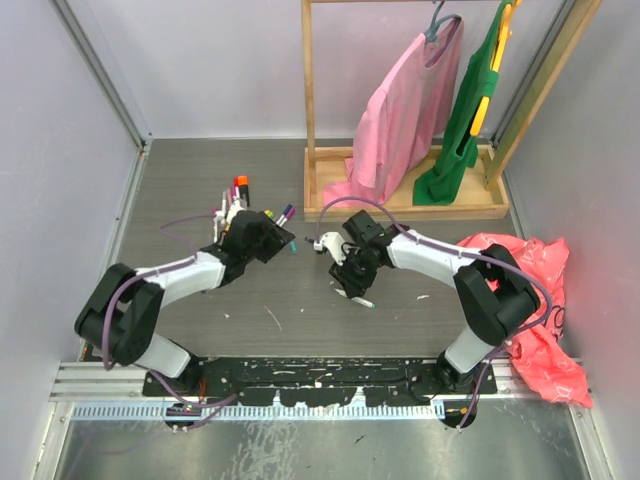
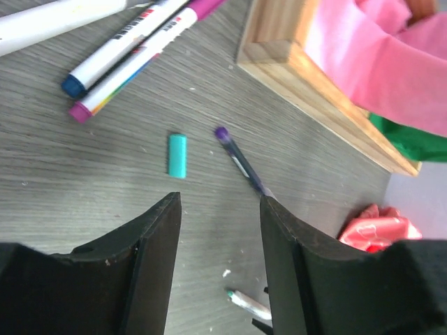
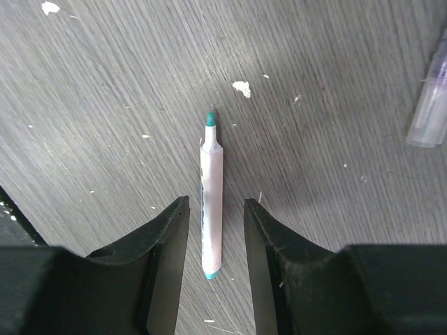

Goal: Open the pen caps
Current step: Pick up the pen from the center of the board.

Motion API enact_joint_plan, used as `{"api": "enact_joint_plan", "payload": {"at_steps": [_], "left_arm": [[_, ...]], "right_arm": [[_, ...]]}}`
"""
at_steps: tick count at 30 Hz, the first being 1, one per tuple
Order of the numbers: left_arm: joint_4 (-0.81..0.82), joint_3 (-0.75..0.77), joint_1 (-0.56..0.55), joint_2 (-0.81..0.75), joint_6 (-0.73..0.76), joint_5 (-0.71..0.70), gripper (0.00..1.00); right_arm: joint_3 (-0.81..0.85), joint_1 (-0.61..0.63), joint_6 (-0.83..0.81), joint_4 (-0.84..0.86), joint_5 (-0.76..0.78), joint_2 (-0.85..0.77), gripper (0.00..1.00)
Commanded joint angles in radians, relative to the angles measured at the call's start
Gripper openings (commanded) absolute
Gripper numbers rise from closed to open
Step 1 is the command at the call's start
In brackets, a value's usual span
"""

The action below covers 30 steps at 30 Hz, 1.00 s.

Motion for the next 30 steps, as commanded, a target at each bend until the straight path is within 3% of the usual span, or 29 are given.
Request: {"api": "enact_joint_plan", "payload": {"at_steps": [1, 7, 12, 17, 22, 30], "left_arm": [[0.058, -0.04, -0.002, -0.119, 0.146, 0.055, 0.51], [0.162, -0.154, -0.001, -0.232, 0.308, 0.135, 0.61], [0.318, -0.265, 0.0, -0.327, 0.357, 0.193, 0.84], [0.395, -0.333, 0.001, -0.414, 0.377, 0.288, 0.98], [0.361, -0.353, 0.002, -0.512, 0.371, 0.346, 0.98], [0.291, -0.345, 0.001, -0.671, 0.335, 0.302, 0.98]], "right_arm": [[0.046, -0.017, -0.03, -0.016, -0.063, -0.105, 0.43], [0.047, -0.063, -0.054, -0.008, -0.135, -0.209, 0.44], [0.044, -0.11, -0.049, 0.043, -0.221, -0.295, 0.44], [0.066, -0.111, -0.026, 0.111, -0.282, -0.345, 0.44], [0.059, -0.111, 0.008, 0.178, -0.359, -0.395, 0.47], [0.08, -0.111, 0.007, 0.205, -0.455, -0.434, 0.57]]}}
